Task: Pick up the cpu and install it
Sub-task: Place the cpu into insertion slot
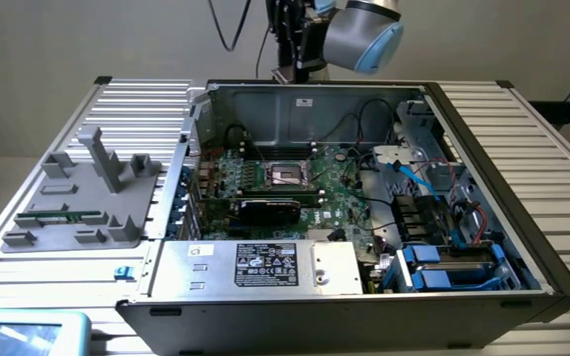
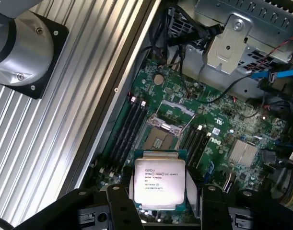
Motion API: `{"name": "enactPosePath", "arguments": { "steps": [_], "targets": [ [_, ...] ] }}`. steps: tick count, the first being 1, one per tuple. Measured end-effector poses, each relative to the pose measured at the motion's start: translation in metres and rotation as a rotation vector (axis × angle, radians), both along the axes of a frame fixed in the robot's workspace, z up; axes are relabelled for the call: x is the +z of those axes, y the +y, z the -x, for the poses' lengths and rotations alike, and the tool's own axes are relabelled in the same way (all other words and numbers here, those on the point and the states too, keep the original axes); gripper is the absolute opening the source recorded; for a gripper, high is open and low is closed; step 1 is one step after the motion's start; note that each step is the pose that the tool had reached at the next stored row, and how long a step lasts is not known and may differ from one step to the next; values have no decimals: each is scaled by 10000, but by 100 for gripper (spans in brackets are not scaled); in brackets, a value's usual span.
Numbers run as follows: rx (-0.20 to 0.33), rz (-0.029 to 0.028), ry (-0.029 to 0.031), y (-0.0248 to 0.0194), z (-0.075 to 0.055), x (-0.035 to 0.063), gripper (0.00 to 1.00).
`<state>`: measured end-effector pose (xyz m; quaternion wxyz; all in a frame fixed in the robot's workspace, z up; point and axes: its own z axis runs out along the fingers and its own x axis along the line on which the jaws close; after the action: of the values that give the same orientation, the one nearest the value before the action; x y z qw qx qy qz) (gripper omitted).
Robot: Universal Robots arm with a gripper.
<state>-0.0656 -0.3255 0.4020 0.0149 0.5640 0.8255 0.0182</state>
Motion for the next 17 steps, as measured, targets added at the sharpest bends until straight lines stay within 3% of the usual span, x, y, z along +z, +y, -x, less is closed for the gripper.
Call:
{"name": "enactPosePath", "arguments": {
  "steps": [17],
  "targets": [
    [-2903, 0, 0, 0, 0, -1, 53]
  ]
}}
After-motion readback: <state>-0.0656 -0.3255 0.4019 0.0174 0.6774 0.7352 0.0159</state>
